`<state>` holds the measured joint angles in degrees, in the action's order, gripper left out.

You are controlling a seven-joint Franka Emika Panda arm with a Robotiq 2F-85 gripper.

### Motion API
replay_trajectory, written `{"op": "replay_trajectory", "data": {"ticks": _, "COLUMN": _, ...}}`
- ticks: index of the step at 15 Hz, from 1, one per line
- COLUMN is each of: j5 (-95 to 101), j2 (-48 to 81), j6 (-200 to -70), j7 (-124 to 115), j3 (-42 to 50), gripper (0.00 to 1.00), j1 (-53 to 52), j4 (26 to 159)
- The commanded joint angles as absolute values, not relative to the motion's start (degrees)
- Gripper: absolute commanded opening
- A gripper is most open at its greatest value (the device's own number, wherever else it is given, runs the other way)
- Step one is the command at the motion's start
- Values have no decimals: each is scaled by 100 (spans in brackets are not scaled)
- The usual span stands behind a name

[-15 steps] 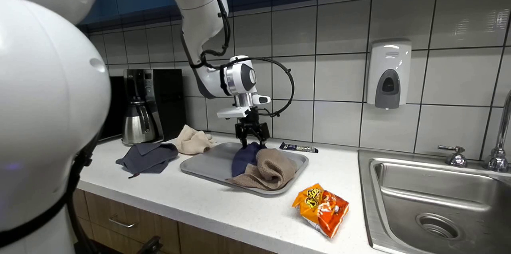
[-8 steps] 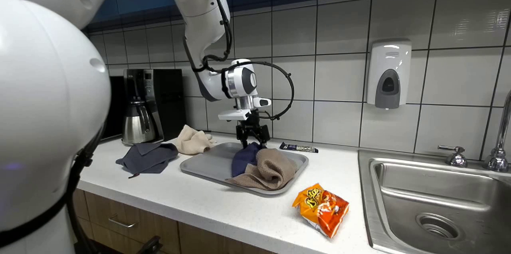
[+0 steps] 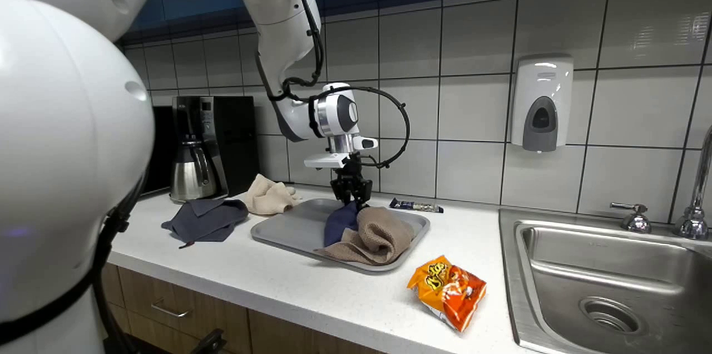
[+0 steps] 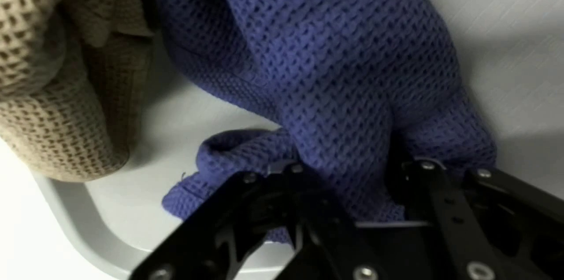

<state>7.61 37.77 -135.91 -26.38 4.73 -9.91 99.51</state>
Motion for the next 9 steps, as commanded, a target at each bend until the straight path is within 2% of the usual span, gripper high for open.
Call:
{"op": "replay_trajectory", "data": {"ticks": 1, "j5": 651, "j2": 3664, "j6": -13513, "j7": -2516, "j3": 473, "gripper": 12, "j1": -959, "j4": 9967}}
{"op": "replay_trajectory", "data": {"ticks": 3, "j5": 659, "j2": 3605, "j6": -13527, "j7": -2526, "j3": 478, "gripper": 1, "j1": -967, "j4": 10018}}
{"op": "replay_trajectory", "data": {"ticks": 9, "j5": 698, "j2": 3386, "j6": -13583, "j7": -2573, "j3": 526, "gripper": 3, "j1": -974, "j4": 10137}}
